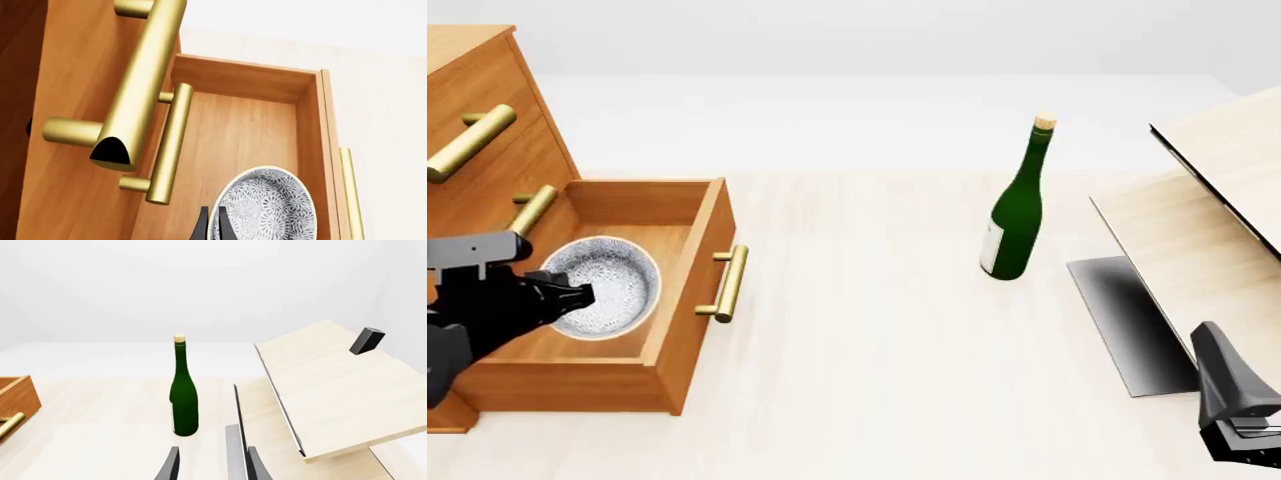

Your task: Put the bowl in the bottom drawer of the cabinet and close it.

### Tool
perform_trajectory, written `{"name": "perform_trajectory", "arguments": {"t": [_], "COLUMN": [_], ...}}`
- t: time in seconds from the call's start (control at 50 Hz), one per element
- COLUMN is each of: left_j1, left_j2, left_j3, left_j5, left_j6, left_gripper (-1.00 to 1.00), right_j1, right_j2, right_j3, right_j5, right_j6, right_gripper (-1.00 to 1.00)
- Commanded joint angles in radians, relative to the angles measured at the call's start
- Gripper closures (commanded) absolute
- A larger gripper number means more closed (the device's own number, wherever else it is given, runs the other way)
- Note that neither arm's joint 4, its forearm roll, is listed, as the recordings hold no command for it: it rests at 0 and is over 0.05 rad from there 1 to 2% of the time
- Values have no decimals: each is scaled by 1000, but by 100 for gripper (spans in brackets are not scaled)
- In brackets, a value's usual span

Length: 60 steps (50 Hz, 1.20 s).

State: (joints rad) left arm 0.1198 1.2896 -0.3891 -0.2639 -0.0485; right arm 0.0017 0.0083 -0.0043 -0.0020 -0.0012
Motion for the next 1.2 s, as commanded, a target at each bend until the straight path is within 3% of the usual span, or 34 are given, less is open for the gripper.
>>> {"name": "perform_trajectory", "arguments": {"t": [0.02, 0.86, 0.88, 1.2], "left_j1": [3, 28, 29, 36], "left_j2": [20, 116, 118, 124], "left_j3": [2, 11, 10, 11], "left_j5": [-19, -74, -75, -76], "left_j6": [5, 24, 23, 25], "left_gripper": [100, 100, -100, -100], "right_j1": [0, 0, 0, 0], "right_j2": [0, 0, 0, 0], "right_j3": [0, 0, 0, 0], "right_j5": [0, 0, 0, 0], "right_j6": [0, 0, 0, 0], "right_gripper": [-100, -100, -100, -100]}}
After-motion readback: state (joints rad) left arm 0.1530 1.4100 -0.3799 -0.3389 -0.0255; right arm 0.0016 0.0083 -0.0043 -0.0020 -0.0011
